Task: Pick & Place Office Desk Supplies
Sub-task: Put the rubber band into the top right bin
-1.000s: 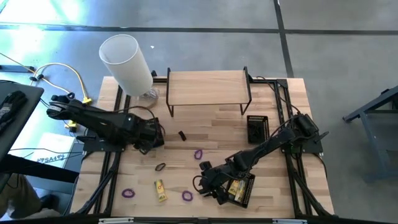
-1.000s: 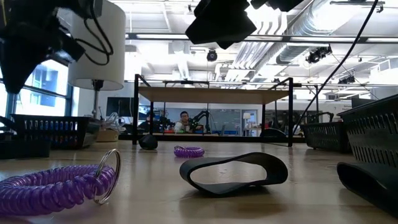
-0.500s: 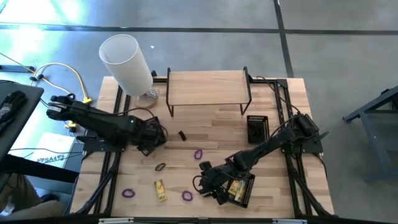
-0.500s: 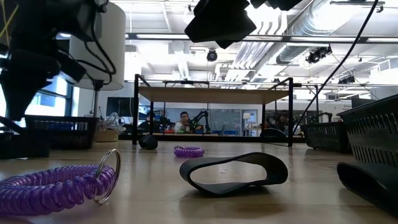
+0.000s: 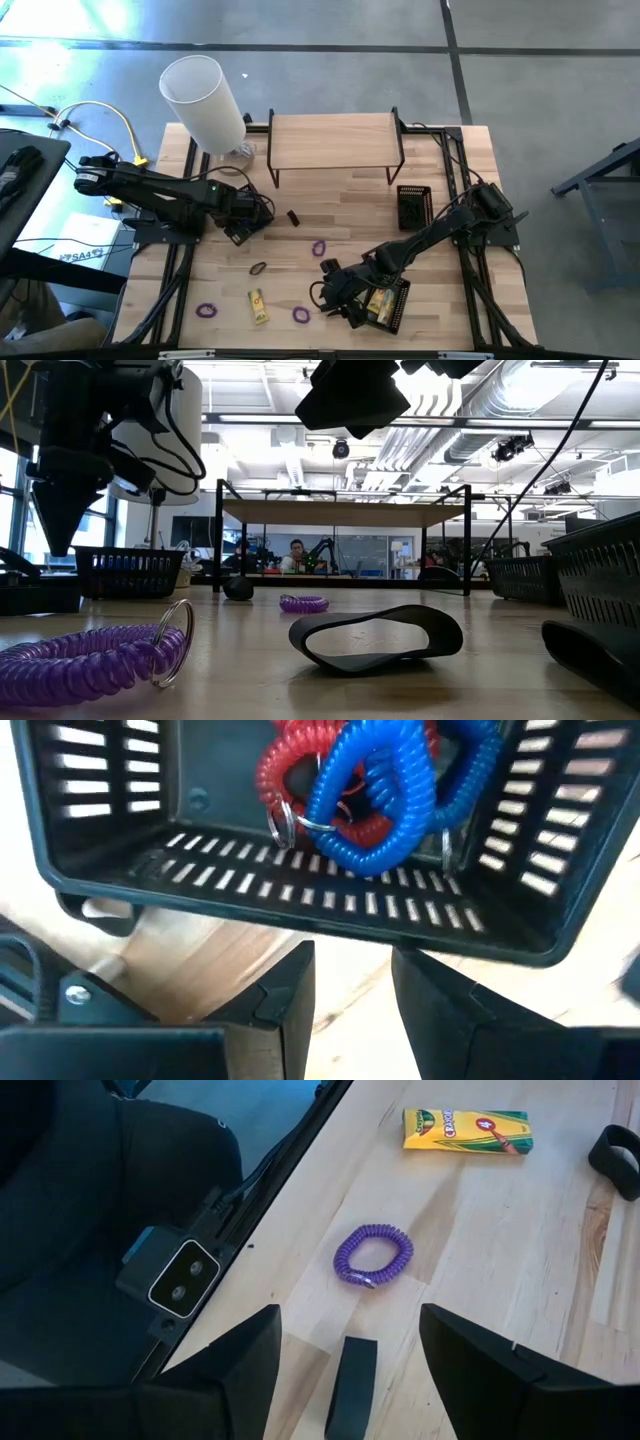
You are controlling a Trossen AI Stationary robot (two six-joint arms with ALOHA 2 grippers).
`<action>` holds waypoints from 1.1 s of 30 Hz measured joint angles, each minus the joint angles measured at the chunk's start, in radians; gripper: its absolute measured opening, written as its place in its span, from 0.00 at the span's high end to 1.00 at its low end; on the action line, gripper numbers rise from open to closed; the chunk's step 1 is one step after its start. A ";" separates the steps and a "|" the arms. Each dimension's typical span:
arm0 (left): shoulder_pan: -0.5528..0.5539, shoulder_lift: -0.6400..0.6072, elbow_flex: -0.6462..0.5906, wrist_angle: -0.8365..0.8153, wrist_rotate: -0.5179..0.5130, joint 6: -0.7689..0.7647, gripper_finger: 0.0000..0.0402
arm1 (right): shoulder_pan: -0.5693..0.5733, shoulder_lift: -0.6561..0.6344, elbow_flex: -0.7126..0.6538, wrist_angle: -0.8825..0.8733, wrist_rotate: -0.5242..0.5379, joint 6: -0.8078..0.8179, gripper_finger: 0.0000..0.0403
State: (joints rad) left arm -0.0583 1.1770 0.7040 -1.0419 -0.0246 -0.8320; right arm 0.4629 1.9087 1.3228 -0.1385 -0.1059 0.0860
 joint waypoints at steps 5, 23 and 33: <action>-0.004 0.000 0.000 -0.107 -0.021 -0.007 0.69 | -0.001 0.000 0.000 -0.008 -0.001 0.000 0.45; 0.184 -0.001 -0.020 -0.120 -0.109 -0.036 0.69 | -0.020 0.000 0.000 -0.014 -0.048 0.000 0.47; 0.316 -0.001 -0.107 -0.070 -0.087 0.036 0.69 | -0.020 0.000 0.000 -0.023 -0.047 0.000 0.47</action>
State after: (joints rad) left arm 0.2572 1.1763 0.5965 -1.1115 -0.1112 -0.7959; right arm 0.4427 1.9087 1.3228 -0.1619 -0.1528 0.0856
